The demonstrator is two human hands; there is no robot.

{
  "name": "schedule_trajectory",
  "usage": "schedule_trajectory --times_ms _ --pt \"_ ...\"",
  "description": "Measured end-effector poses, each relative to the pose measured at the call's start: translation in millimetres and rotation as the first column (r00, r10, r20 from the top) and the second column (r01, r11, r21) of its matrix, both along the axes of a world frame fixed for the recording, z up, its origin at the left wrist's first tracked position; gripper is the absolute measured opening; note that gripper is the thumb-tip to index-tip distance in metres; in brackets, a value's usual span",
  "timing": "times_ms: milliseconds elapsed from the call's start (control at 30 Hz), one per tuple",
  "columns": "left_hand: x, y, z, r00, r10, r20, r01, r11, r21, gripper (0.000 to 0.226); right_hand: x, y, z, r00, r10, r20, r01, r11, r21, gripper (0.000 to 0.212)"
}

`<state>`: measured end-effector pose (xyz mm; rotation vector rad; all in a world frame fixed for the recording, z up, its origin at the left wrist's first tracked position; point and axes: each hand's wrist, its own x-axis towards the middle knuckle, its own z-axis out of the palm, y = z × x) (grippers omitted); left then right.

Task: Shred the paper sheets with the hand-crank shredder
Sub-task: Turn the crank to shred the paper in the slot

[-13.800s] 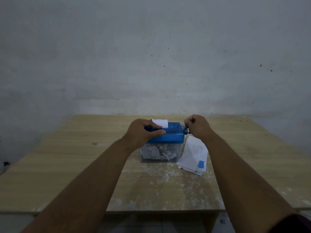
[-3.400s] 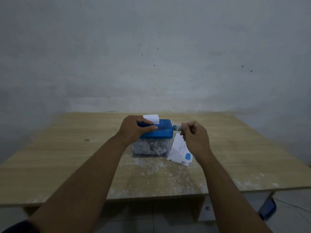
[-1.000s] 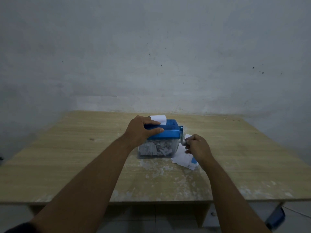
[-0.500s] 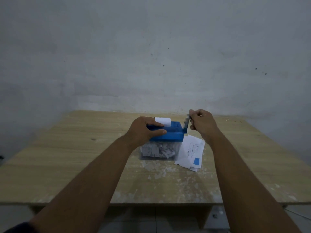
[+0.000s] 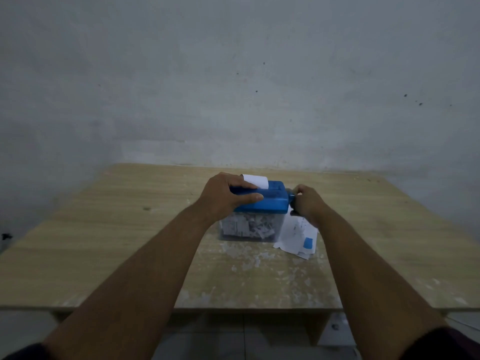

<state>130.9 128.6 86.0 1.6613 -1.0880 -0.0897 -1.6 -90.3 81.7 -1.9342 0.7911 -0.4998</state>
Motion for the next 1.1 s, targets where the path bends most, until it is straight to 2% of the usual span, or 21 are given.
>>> schedule_trajectory --times_ms 100,200,333,500,567,767,867,967,1033,1067,1100 --pt "-2 1 -1 1.000 0.002 -0.018 -0.003 1.000 -0.008 0.037 -15 12 -21 0.999 -0.044 -0.001 0.043 0.990 0.138 0.013" --pt "-3 1 -1 1.000 -0.003 -0.020 0.003 1.000 -0.021 0.028 -29 35 -38 0.982 -0.176 0.072 0.158 0.965 0.211 0.020" --pt "-4 0 -1 1.000 -0.001 -0.013 0.000 1.000 -0.026 0.027 -54 64 -37 0.920 -0.296 0.255 0.236 0.942 0.240 0.026" --pt "-4 0 0 1.000 0.002 -0.025 -0.002 1.000 -0.011 0.028 -70 77 11 0.889 -0.251 0.382 0.196 0.964 0.178 0.018" --pt "-3 0 2 1.000 0.005 -0.019 -0.005 1.000 0.004 0.029 -66 73 31 0.913 -0.205 0.352 0.182 0.978 0.098 0.011" --pt "1 0 4 0.998 0.022 0.060 -0.025 0.998 0.054 0.035 -40 40 60 0.961 -0.051 0.270 0.051 0.999 0.007 0.022" --pt "1 0 4 0.999 0.013 0.052 -0.016 0.999 0.049 0.035 -23 26 70 0.970 -0.028 0.242 0.023 0.999 0.024 0.028" --pt "0 1 3 0.999 0.001 0.033 -0.002 1.000 0.029 0.034 -1 16 58 0.974 -0.078 0.211 0.067 0.996 0.059 0.028" --pt "-2 1 1 1.000 -0.005 0.026 0.004 1.000 0.020 0.033 10 8 35 0.998 -0.032 0.053 0.031 0.999 0.015 0.013" --pt "-2 1 1 1.000 -0.001 0.020 0.001 1.000 0.018 0.033 15 5 20 0.999 -0.039 -0.020 0.039 0.999 0.027 0.006" --pt "-2 1 1 1.000 0.003 0.015 -0.003 1.000 0.013 0.033 14 6 8 0.997 -0.050 -0.056 0.054 0.996 0.077 0.008"
